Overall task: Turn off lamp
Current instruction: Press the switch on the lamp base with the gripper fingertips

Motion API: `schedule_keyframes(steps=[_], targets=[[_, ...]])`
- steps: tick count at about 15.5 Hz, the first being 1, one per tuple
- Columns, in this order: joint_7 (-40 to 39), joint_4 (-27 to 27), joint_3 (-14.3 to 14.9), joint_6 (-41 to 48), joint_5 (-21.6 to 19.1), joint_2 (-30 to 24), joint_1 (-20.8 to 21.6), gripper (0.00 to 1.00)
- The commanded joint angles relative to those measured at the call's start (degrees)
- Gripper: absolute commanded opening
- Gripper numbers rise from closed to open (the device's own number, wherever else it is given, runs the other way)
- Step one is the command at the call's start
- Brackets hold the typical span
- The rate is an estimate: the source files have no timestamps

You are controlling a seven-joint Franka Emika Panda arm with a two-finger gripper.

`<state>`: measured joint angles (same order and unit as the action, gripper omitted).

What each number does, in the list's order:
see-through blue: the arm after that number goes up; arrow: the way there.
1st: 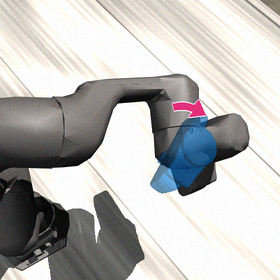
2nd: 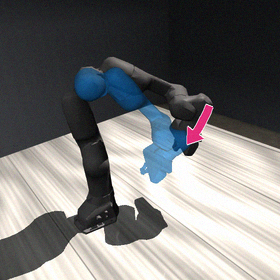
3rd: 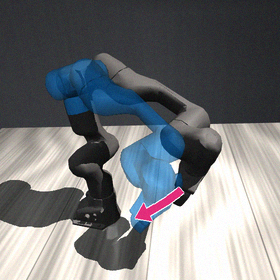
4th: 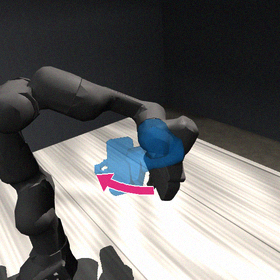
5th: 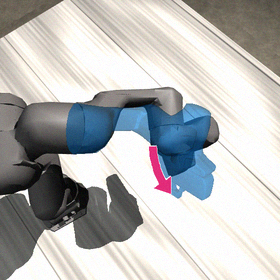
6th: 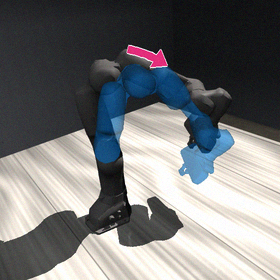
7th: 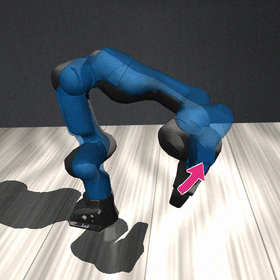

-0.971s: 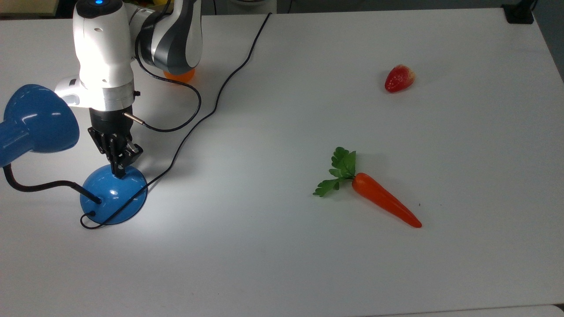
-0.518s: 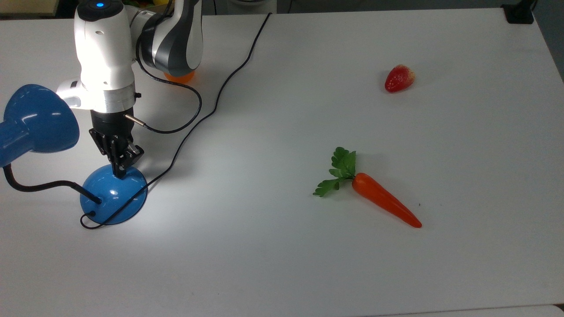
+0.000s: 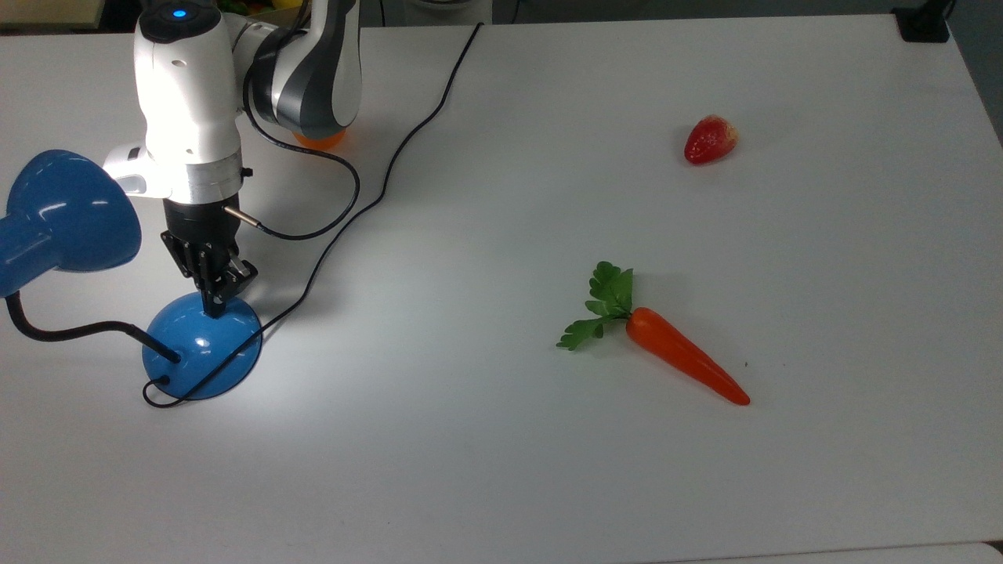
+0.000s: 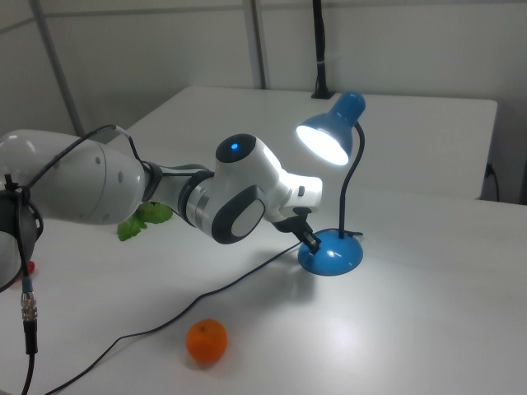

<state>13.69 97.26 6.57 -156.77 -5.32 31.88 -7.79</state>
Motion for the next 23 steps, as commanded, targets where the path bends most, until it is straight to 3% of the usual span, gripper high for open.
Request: schedule_keyframes(steps=[1,23], targets=[[1.52,0.65,0.37,-0.38,1.01,0.55,0.67,0.06],[1.34,4.87,0.28,-0.64,0.92,-0.42,0.67,0.05]])
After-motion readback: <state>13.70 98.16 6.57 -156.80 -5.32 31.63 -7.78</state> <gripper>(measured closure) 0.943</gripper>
